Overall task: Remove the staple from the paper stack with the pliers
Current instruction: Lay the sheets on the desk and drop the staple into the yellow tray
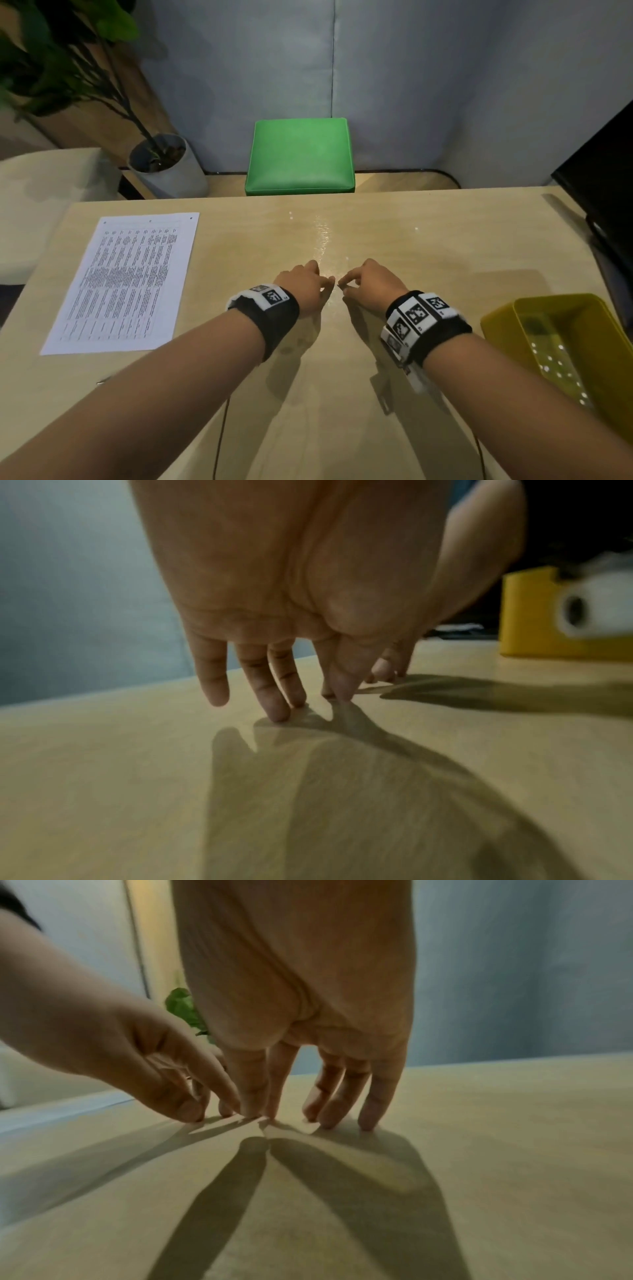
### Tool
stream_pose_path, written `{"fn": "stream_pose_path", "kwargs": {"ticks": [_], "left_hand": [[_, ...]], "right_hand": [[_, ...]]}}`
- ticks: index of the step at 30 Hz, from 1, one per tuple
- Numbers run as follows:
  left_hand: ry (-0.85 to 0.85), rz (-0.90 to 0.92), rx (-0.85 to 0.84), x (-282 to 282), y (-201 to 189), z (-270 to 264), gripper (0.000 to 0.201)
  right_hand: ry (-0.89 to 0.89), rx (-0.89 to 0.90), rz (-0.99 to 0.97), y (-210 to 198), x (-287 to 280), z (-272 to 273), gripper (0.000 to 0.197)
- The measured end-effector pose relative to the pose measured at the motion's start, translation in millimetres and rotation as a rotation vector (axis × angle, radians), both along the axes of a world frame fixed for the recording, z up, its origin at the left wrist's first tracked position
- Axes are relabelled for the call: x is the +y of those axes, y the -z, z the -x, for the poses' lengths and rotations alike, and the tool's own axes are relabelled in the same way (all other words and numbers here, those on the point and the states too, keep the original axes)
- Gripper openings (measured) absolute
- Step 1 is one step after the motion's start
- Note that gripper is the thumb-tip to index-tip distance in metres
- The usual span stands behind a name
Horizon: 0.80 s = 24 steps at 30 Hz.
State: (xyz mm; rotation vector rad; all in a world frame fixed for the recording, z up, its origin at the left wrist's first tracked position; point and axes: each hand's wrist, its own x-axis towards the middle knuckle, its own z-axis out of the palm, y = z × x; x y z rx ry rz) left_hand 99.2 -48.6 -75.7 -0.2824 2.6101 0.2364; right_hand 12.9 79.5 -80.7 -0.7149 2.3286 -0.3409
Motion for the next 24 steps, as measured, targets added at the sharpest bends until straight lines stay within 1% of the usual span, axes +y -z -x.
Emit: {"fn": "stream_pose_path", "kwargs": {"ticks": [2, 3, 7, 11, 17, 20, 24], "left_hand": [[-0.114, -0.114, 0.024, -6.1, 0.0, 5.0, 0.033], [-0.146, -0.143, 0.044, -8.1, -0.2, 7.8, 0.030], [-0.203, -0.166, 0.128, -11.9, -0.4, 17.2, 0.023], [-0.260, -0.219, 0.161, -10.2, -0.4, 23.0, 0.016], [-0.259, -0.254, 0.191, 2.4, -2.3, 28.9, 0.021], [-0.260, -0.313, 0.235, 15.0, -13.0, 38.0, 0.021], [-0.183, -0.400, 0.302, 50.7, -35.0, 55.1, 0.021]], "right_hand": [[0.106, -0.032, 0.112, 1.5, 3.8, 4.3, 0.015], [0.132, -0.040, 0.135, 2.2, 5.2, 5.8, 0.013], [0.188, -0.072, 0.152, 3.6, 11.5, 10.3, 0.004], [0.222, -0.121, 0.198, 6.8, 22.7, 13.0, 0.009], [0.280, -0.151, 0.263, -2.3, 42.2, 18.7, 0.011], [0.282, -0.124, 0.289, -20.8, 53.1, 25.4, 0.010], [0.315, -0.067, 0.308, -56.4, 82.2, 38.3, 0.009]]}}
